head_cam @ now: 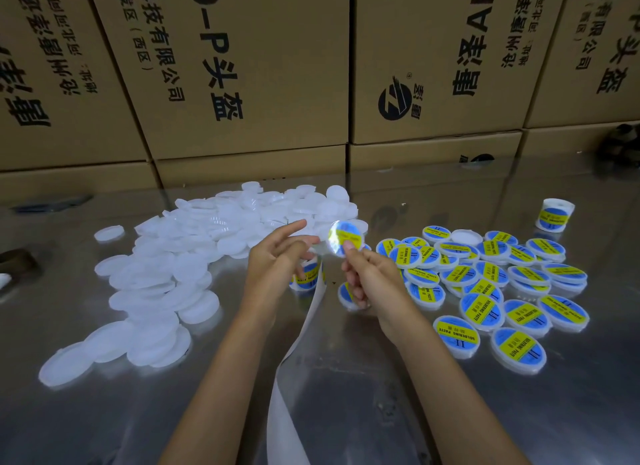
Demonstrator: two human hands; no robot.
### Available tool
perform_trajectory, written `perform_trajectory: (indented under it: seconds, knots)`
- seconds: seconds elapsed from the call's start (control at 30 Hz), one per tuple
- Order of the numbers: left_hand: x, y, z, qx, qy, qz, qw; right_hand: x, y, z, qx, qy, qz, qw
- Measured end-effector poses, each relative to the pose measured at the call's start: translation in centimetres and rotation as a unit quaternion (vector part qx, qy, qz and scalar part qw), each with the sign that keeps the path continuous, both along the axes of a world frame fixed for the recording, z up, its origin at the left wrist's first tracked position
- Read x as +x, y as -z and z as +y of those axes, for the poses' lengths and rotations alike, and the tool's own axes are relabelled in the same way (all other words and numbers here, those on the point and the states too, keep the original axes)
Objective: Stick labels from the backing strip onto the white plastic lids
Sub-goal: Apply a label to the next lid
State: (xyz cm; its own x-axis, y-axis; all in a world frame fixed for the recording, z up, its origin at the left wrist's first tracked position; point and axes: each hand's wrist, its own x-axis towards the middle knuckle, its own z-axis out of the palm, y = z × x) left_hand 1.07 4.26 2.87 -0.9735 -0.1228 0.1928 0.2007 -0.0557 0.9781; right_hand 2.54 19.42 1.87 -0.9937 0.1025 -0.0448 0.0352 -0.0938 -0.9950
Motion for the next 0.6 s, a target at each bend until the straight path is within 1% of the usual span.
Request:
perform_trajectory:
  seconds: [0.07, 0.13, 0.2, 0.27, 0.37, 0.43, 0.6]
  knots:
    - [-0.3, 0.1, -0.4, -0.001, -0.049, 0.005, 0.999, -0.4, -0.1, 0.5, -0.063, 0.051, 0.008, 0.997]
    - [-0.6, 0.3, -0.9, 0.005, -0.099, -0.005, 0.995, -0.7, 0.0, 1.0, -0.152, 0.090, -0.004, 0.984]
    - [-0.9, 0.6, -1.3, 0.004, -0.136, -0.019, 0.991, -0.9, 0.1, 1.5, -0.256, 0.109, -0.035, 0.960]
    - [-1.1, 0.9, -1.7, -0.006, -0.156, -0.035, 0.987, -1.0, 0.4, 1.8, -0.324, 0.120, -0.061, 0.936]
    - [-1.4, 1.3, -1.9, -0.012, -0.166, -0.058, 0.984, -1.1, 0.6, 2.0, -0.371, 0.142, -0.080, 0.914]
    - [-1.5, 1.5, -1.8, -0.015, -0.166, -0.068, 0.984, -1.2, 0.6, 2.1, -0.385, 0.157, -0.080, 0.906]
    - [-1.6, 1.6, -1.6, -0.009, -0.155, -0.072, 0.985, -1.1, 0.7, 2.3, -0.377, 0.157, -0.071, 0.910]
